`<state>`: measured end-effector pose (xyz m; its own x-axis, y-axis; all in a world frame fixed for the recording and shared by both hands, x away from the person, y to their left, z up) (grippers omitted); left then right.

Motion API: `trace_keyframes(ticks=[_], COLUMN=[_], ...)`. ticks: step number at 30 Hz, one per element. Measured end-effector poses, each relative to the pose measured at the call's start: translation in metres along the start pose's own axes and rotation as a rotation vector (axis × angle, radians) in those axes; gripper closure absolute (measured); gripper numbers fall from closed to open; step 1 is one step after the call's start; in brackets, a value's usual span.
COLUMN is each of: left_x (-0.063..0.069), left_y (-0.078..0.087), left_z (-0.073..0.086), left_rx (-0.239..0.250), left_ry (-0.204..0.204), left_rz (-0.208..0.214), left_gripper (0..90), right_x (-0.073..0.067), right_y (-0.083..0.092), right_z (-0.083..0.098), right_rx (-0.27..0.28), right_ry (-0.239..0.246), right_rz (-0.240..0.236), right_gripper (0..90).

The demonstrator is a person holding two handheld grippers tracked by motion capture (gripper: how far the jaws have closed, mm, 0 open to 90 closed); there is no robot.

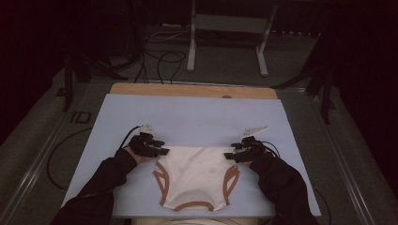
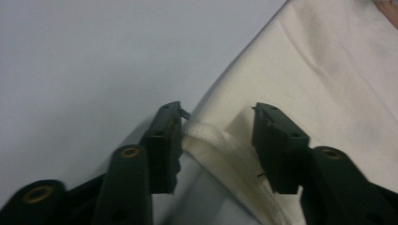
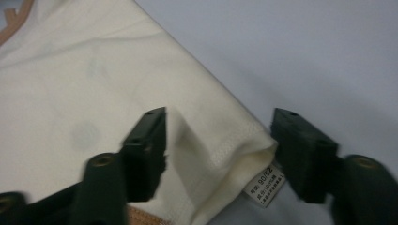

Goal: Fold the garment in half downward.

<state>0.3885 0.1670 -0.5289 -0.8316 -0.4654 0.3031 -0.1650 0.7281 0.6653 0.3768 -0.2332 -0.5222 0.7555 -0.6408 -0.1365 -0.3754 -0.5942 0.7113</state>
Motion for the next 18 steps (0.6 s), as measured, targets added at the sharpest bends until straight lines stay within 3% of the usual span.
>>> trace_keyframes(ticks=[3,4,6,10,18], left_x=[0.0005,0.0010,0.0017,0.0017,0.0025], left_y=[0.0008,0.0016,0.0023,0.0040,0.0097], left_z=[0.0009,0.0021,0.0034,0.0057,0.0046], left_rx=[-0.003,-0.007,-0.010,-0.011,-0.007], left_ry=[0.004,0.012,0.009,0.012,-0.021], left_rz=[-0.004,-0.002,0.005,0.015,-0.016], left_gripper=[64.9,64.9,73.3,82.4,86.0], right_x=[0.0000,0.0004,0.0017,0.0035,0.0043], right_y=[0.0000,0.0006,0.0038,0.0067,0.0093], right_z=[0.0003,0.0003,0.0007,0.0009,-0.0019], right_rx=[-0.009,-0.011,-0.013,-0.006,-0.010], right_ry=[0.000,0.002,0.002,0.006,0.022], right_rz=[0.010,0.018,0.027,0.023,0.049], right_gripper=[51.6,56.1,69.0,84.7,88.1])
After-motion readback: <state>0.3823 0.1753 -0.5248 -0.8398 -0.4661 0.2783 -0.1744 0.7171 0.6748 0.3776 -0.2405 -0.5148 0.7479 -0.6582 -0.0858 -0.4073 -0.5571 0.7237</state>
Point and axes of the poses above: each handheld gripper's, and its own axes: y roughly backward along the jaws, z roughly out of its underside, x roughly to its right, the point moved 1 cm from there along -y, roughly forward along the jaws, and after that the axes turned 5 degrees about z, right-handed, at the moved point
